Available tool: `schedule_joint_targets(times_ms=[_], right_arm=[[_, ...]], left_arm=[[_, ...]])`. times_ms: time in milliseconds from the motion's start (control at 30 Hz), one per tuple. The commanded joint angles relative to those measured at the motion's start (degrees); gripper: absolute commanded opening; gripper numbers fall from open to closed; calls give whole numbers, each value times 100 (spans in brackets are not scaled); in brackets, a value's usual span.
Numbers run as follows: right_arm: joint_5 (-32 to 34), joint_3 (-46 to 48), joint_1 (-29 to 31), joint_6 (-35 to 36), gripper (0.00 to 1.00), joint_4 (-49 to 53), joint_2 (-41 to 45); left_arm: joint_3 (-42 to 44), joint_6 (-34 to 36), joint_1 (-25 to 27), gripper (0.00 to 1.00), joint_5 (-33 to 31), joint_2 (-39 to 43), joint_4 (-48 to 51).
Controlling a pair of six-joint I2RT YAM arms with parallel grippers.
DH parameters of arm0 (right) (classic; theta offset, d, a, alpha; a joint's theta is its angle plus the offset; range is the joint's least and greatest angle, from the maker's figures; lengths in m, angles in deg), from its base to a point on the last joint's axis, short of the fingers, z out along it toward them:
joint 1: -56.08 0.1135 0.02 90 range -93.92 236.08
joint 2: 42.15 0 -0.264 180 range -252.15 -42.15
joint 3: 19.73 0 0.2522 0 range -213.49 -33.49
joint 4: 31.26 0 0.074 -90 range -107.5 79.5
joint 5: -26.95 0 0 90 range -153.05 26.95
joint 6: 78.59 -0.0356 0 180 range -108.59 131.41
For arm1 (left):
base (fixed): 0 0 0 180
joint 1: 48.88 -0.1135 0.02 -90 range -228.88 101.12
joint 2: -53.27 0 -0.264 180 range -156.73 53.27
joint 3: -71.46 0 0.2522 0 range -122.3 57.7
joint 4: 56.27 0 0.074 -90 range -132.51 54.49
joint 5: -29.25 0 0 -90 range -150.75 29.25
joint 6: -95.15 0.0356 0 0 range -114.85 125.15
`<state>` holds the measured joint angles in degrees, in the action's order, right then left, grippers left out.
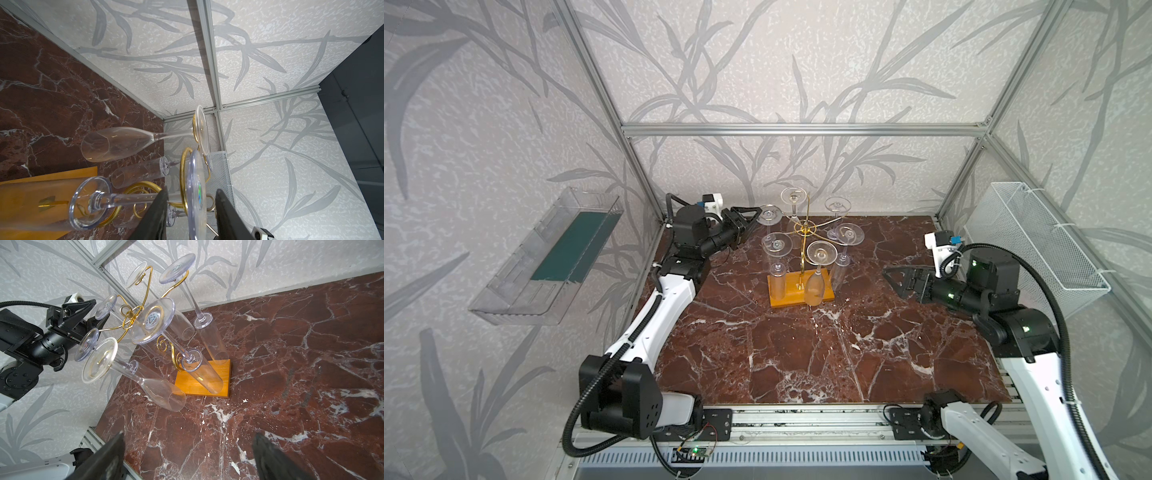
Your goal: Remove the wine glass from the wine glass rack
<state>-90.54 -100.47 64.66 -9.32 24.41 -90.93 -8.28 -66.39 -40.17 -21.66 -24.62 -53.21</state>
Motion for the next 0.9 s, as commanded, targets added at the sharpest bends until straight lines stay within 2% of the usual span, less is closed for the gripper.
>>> schedule_joint_targets(times_ms=[0,200,867], right_arm=[[-18,38,21,-30,94,52,82],[-3,-42,19,12,93,187,130],[86,68,25,-130,91,248,350]], left_arm=[[-162,4,25,37,45,124,76],[-65,-43,34,23,-43,191,77],[39,-85,43,3,-230,407,239]])
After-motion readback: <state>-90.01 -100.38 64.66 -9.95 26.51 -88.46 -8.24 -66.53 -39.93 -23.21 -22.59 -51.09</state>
